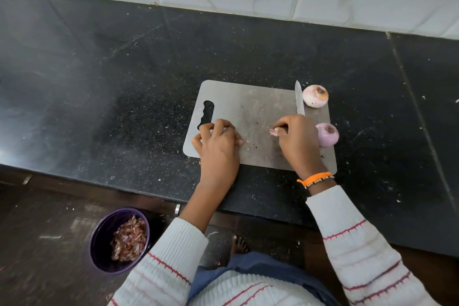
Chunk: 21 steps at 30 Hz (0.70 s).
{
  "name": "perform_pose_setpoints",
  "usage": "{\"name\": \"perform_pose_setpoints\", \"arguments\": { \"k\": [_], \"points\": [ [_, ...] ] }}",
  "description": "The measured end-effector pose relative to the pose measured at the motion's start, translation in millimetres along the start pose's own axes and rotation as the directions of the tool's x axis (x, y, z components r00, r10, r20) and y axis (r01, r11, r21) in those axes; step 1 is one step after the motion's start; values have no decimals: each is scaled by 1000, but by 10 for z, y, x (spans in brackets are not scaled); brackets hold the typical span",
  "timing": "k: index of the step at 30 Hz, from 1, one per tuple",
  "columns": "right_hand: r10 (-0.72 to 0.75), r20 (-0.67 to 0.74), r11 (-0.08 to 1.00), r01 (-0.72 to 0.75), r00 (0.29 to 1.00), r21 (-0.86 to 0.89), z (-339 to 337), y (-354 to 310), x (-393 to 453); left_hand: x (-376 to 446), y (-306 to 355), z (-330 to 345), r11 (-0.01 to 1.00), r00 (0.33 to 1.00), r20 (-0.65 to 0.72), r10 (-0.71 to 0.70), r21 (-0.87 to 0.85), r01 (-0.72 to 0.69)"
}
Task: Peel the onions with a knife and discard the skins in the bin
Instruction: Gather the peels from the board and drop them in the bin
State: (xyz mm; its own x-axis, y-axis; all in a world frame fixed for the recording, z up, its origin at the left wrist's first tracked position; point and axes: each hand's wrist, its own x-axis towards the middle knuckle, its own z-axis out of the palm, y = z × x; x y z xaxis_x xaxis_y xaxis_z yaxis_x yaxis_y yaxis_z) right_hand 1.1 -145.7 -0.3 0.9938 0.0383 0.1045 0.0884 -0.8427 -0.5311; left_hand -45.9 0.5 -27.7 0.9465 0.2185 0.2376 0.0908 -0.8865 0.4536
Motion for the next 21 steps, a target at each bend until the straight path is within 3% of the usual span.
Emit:
{"name": "perform_pose_setpoints", "arguments": {
  "k": [3,7,11,21],
  "points": [
    [42,74,996,-36,996,-85,111,31,7,-31,-28,-68,1000,1000,17,-24,-3,24],
    [-44,137,994,57,990,-93,203,-22,-108,-89,-64,-136,998,998,41,-55,-19,56],
    [-136,102,985,145,985,-96,255,-155,-288,-158,-78,-194,996,996,42,-74,-44,76],
    [-193,95,966,206,977,-157,365,-296,-379,-212,-88,-253,995,997,22,-77,-68,78]
  ]
}}
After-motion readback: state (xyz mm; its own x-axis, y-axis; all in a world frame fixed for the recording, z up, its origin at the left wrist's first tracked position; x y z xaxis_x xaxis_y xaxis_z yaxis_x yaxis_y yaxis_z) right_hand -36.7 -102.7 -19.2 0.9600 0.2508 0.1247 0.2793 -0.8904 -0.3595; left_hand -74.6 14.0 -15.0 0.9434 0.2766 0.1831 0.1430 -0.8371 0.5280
